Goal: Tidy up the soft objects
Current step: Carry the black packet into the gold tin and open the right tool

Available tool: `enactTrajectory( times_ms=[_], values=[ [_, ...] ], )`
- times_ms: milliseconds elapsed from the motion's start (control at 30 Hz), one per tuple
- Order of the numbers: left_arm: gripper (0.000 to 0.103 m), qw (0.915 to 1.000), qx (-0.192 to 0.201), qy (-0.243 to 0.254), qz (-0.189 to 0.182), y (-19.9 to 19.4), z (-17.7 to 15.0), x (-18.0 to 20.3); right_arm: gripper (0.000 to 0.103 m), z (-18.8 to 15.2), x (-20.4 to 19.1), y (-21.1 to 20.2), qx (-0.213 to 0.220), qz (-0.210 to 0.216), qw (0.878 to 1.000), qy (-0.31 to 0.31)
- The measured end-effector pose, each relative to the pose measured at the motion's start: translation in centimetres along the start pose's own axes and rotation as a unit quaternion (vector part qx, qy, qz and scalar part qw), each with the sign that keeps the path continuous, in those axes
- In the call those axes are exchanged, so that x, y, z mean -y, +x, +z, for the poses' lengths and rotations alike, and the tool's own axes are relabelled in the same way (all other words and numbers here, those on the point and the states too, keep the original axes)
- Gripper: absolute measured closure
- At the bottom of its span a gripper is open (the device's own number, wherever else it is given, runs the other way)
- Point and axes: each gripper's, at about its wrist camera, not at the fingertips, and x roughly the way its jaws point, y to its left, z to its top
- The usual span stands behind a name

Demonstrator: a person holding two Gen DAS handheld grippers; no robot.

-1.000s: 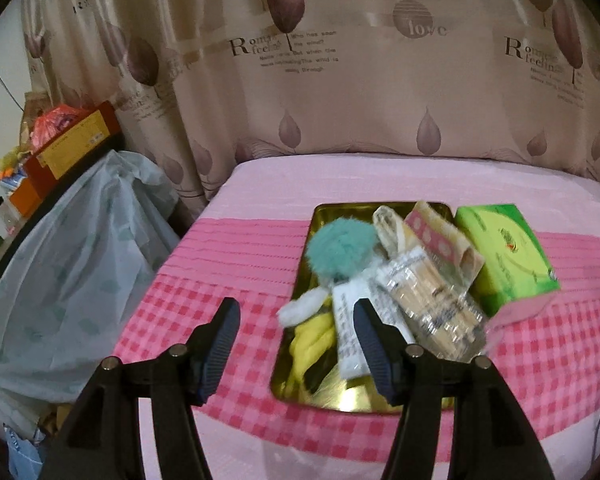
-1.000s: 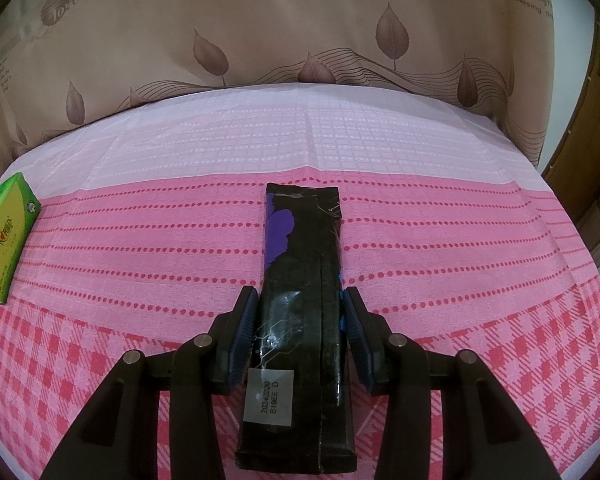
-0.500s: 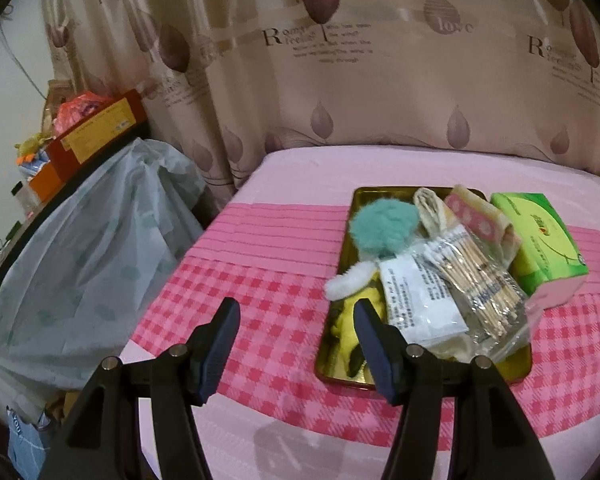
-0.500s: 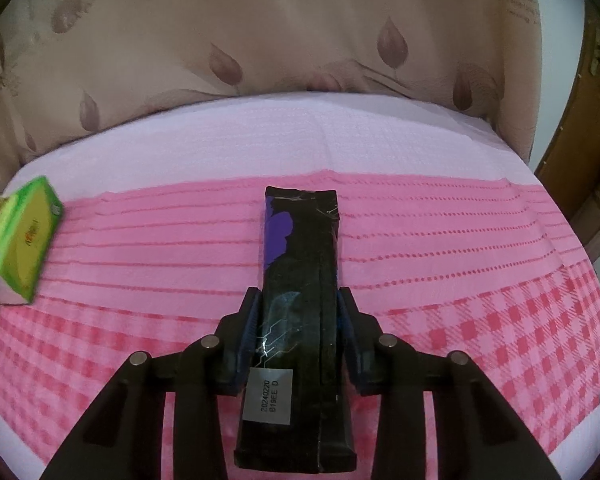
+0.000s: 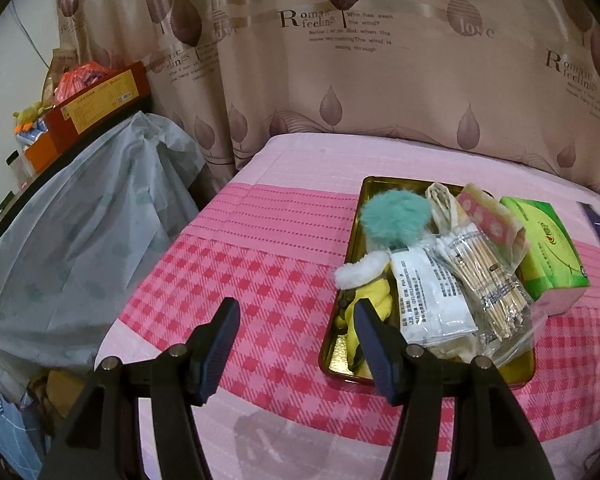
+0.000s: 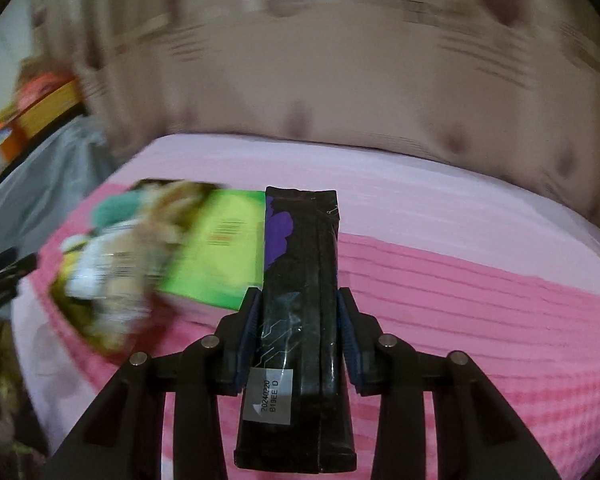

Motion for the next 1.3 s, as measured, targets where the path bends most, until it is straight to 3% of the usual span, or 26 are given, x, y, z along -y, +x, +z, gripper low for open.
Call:
enactTrajectory(
  times_ms=[200, 467, 900, 1133, 1200, 1300],
  values=[
    [0.042, 0.9999, -0.004, -0.016, -0.003, 0.2, 0.0, -0.7, 0.069, 1.8, -7.9, 1.8, -0.011, 0.057, 0.997, -0.045],
    [0.042, 0.9993, -0.008, -0.037, 0.0, 0.5, 0.2, -1.4, 0.069, 2.7, -14.2, 5.4, -0.031, 0.057, 0.995, -0.079],
    [0.042, 0.9991, -0.007, -0.042, -0.007, 0.5, 0.3, -1.6, 0.067, 4.7, -16.3, 9.2, -0.028, 0.015, 0.995, -0.092],
    [0.043, 0.999, -0.002, -0.044, -0.01, 0.3, 0.4, -1.5, 0.063, 4.4, -16.7, 9.1, -0.022, 0.008, 0.995, -0.096],
    [0.042, 0.999, -0.001, -0.044, -0.012, 0.2, 0.5, -1.4, 0.059, 4.3, -16.6, 8.7, -0.02, 0.009, 0.995, -0.094],
    [0.043, 0.9989, 0.002, -0.043, -0.015, 0.0, 0.4, -1.4, 0.04, 3.9, -16.5, 7.6, -0.014, 0.02, 0.996, -0.084]
  ],
)
